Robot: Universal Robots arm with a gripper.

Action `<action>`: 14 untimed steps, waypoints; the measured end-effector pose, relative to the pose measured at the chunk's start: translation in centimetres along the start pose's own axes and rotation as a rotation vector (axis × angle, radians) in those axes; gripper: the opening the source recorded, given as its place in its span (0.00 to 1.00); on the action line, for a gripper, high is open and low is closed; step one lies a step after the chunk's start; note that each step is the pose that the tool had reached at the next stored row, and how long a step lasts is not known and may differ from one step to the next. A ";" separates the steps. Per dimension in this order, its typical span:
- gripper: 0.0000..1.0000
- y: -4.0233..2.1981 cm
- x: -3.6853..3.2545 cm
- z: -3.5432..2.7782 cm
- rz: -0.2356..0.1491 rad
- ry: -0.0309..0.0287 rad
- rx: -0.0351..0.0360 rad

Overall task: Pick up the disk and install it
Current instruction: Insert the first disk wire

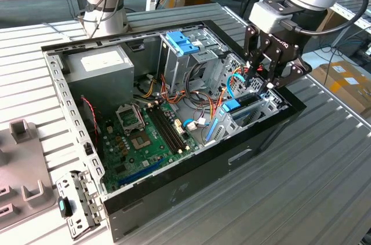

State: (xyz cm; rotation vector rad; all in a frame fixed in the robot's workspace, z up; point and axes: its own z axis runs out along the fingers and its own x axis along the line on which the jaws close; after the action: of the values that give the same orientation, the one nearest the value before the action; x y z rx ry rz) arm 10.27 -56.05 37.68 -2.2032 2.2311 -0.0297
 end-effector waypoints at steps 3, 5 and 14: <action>0.49 -0.13 -0.51 0.11 0.000 -0.0003 0.0000; 0.49 -0.22 -0.82 0.17 0.000 0.0002 0.0000; 0.49 -0.39 -1.22 0.99 0.000 0.0075 0.0001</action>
State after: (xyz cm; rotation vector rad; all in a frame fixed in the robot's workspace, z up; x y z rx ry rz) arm 10.69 -54.85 36.69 -2.2069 2.2348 -0.0381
